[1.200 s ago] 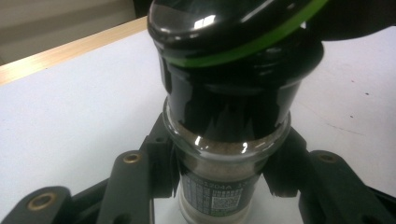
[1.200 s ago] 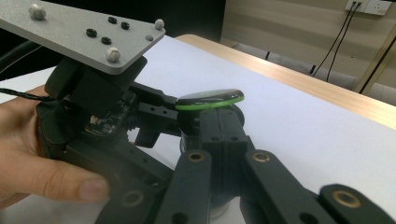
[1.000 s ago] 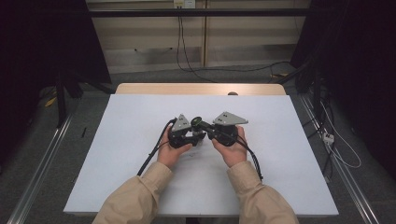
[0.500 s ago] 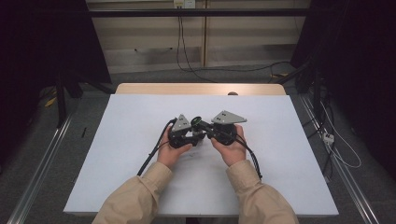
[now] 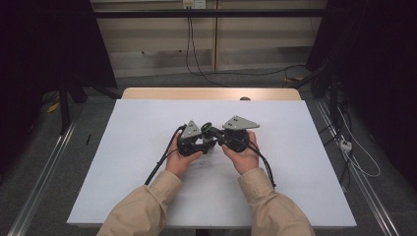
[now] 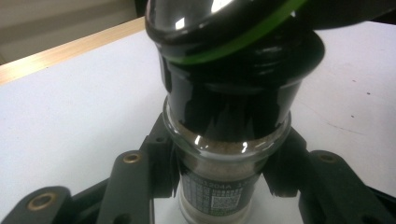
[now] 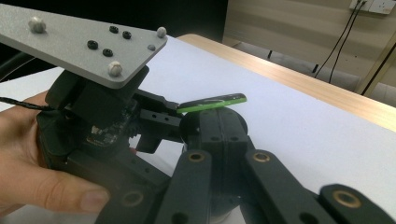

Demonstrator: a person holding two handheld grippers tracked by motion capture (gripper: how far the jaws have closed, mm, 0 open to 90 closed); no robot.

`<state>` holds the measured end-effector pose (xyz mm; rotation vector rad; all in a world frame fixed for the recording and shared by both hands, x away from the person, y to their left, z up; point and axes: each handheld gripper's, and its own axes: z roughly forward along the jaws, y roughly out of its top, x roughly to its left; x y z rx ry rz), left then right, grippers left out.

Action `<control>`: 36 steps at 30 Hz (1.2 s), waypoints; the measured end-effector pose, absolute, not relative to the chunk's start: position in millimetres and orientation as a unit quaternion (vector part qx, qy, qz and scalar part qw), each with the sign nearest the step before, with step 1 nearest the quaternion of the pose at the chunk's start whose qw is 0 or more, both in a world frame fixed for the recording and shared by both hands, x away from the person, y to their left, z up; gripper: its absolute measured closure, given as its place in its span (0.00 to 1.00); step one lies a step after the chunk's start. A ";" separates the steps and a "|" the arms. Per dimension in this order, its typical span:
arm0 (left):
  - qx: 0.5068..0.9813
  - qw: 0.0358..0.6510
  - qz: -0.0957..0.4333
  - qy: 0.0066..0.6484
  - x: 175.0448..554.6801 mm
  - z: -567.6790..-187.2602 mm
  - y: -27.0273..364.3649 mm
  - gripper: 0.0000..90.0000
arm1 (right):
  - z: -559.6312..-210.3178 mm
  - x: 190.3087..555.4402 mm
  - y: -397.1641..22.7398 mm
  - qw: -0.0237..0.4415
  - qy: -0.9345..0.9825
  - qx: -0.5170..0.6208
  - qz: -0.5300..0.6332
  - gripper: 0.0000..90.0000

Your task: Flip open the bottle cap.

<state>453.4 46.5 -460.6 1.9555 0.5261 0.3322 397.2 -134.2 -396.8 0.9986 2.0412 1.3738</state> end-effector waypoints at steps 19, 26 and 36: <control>0.813 0.520 0.137 0.223 452.9 -460.8 46.1 0.59 | -393.6 399.1 -131.9 0.246 0.747 0.363 0.499 1.00; 0.813 0.521 0.136 0.224 452.5 -460.9 45.8 0.59 | -393.7 399.3 -132.1 0.247 0.748 0.361 0.500 1.00; 0.813 0.520 0.137 0.224 452.4 -460.9 45.7 0.59 | -392.5 400.3 -131.2 0.246 0.747 0.363 0.500 1.00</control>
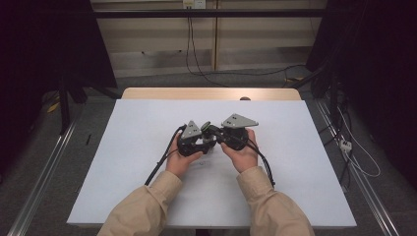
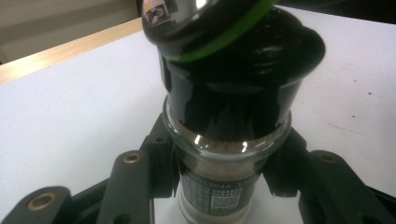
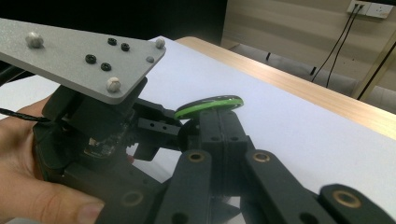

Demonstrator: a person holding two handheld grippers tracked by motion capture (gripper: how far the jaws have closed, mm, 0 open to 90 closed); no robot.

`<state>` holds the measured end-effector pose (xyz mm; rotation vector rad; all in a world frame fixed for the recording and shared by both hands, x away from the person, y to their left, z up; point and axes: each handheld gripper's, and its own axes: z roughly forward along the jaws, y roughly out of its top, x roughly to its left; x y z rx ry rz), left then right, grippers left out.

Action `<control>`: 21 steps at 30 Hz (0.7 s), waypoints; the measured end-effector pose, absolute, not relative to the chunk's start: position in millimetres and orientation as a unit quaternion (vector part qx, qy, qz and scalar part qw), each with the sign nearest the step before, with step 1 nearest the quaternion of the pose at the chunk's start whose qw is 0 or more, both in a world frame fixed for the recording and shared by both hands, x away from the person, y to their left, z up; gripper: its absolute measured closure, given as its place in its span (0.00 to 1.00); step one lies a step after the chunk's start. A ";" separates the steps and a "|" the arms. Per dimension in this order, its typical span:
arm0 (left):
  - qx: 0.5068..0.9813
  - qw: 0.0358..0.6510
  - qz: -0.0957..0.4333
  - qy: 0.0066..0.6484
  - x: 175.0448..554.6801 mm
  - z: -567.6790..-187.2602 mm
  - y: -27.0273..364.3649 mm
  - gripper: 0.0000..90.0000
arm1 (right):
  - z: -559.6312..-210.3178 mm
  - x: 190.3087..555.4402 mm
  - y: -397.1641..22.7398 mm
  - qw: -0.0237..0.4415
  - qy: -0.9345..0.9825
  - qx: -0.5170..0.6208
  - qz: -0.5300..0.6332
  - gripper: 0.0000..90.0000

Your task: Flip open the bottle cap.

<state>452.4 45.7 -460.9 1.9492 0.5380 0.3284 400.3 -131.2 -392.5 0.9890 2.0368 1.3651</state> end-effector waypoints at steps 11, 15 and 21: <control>0.813 0.520 0.137 0.226 452.3 -460.9 45.5 0.59 | -392.0 401.0 -130.5 0.248 0.747 0.362 0.500 1.00; 0.813 0.520 0.137 0.225 452.4 -460.9 45.6 0.59 | -391.7 401.3 -130.2 0.248 0.747 0.361 0.499 1.00; 0.813 0.519 0.137 0.226 452.3 -460.9 45.6 0.59 | -391.7 401.6 -130.3 0.249 0.746 0.362 0.500 1.00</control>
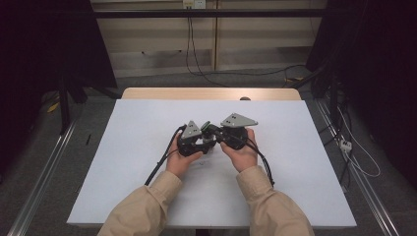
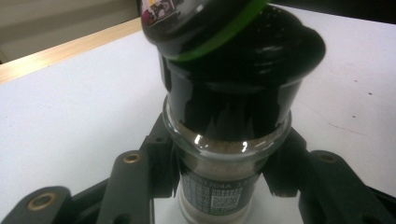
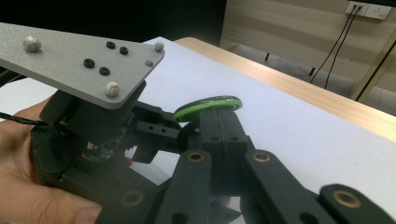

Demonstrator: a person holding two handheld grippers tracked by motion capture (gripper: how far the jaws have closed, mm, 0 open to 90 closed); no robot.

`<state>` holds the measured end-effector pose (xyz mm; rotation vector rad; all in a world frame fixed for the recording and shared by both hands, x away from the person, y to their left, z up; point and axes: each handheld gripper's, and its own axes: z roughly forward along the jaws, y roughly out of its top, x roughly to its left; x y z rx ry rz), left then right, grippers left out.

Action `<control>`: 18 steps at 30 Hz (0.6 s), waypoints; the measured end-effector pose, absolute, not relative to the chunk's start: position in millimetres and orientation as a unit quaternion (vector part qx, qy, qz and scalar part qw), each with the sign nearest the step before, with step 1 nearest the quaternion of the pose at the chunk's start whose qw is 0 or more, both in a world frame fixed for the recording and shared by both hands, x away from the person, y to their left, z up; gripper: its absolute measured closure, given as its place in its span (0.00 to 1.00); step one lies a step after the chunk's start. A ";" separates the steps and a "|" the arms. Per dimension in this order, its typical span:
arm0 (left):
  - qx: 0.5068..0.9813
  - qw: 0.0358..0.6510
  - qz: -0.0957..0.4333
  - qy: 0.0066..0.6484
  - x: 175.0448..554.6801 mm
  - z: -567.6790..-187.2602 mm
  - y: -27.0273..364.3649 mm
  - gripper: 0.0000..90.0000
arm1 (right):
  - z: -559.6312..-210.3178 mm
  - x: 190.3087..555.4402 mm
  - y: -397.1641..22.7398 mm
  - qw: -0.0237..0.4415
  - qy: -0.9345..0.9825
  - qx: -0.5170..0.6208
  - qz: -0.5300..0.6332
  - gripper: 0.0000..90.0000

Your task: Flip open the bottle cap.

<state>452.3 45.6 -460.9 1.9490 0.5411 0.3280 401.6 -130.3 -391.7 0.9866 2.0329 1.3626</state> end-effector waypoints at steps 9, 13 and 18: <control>0.813 0.519 0.137 0.226 452.2 -460.9 45.6 0.59 | -390.2 402.3 -128.5 0.250 0.747 0.361 0.499 1.00; 0.813 0.519 0.137 0.226 452.2 -460.9 45.6 0.59 | -390.1 402.6 -128.0 0.251 0.747 0.361 0.499 1.00; 0.813 0.519 0.137 0.226 452.1 -460.9 45.6 0.59 | -389.3 403.0 -127.2 0.251 0.748 0.360 0.499 1.00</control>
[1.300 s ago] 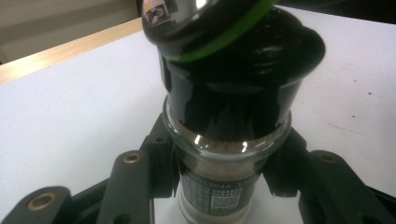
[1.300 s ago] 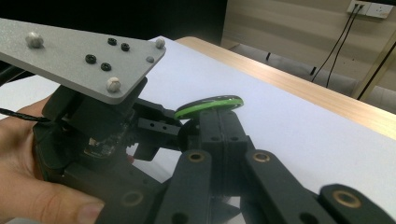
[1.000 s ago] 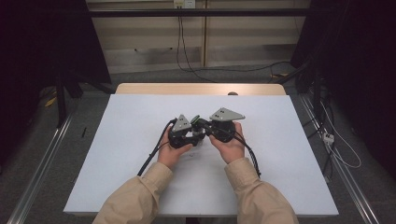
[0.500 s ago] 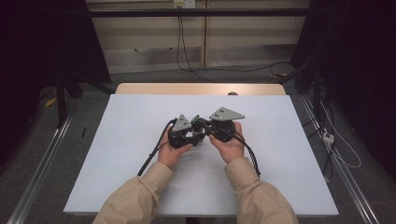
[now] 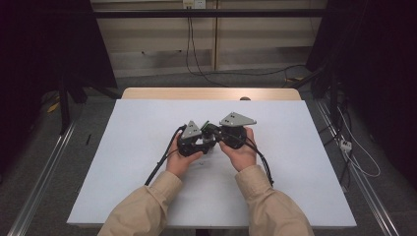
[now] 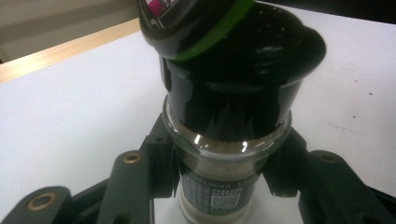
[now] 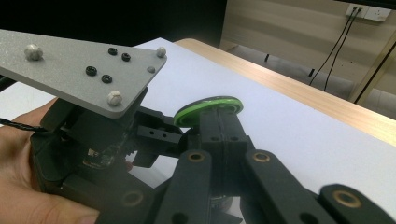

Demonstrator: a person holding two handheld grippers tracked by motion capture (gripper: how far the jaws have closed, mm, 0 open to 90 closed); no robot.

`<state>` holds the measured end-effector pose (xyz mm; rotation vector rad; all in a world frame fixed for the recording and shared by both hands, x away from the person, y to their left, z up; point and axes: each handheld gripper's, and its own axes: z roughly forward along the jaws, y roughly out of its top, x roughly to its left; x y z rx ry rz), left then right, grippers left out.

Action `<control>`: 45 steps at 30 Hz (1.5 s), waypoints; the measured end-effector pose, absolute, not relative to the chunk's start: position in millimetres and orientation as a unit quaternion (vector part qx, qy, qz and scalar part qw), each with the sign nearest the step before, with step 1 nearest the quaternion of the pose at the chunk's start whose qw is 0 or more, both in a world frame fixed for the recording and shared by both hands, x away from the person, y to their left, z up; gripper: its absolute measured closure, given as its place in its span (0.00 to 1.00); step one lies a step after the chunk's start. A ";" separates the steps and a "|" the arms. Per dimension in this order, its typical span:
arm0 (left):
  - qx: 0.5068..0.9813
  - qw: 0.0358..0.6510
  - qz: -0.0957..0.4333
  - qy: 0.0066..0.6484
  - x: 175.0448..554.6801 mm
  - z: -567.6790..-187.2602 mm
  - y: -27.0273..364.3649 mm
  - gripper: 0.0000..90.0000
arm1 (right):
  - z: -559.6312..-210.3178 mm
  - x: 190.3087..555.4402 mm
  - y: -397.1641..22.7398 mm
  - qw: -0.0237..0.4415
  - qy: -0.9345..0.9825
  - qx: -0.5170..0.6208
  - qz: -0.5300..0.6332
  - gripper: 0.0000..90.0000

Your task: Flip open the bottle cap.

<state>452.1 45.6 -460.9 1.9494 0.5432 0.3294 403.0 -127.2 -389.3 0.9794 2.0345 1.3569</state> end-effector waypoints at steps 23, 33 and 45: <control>0.813 0.519 0.137 0.227 452.1 -460.9 45.6 0.59 | -388.0 405.4 -124.7 0.252 0.748 0.358 0.499 1.00; 0.813 0.519 0.137 0.227 452.1 -460.9 45.6 0.59 | -388.4 406.7 -124.8 0.252 0.748 0.359 0.498 1.00; 0.813 0.519 0.137 0.227 452.1 -461.0 45.6 0.59 | -387.3 408.3 -122.6 0.252 0.749 0.356 0.498 1.00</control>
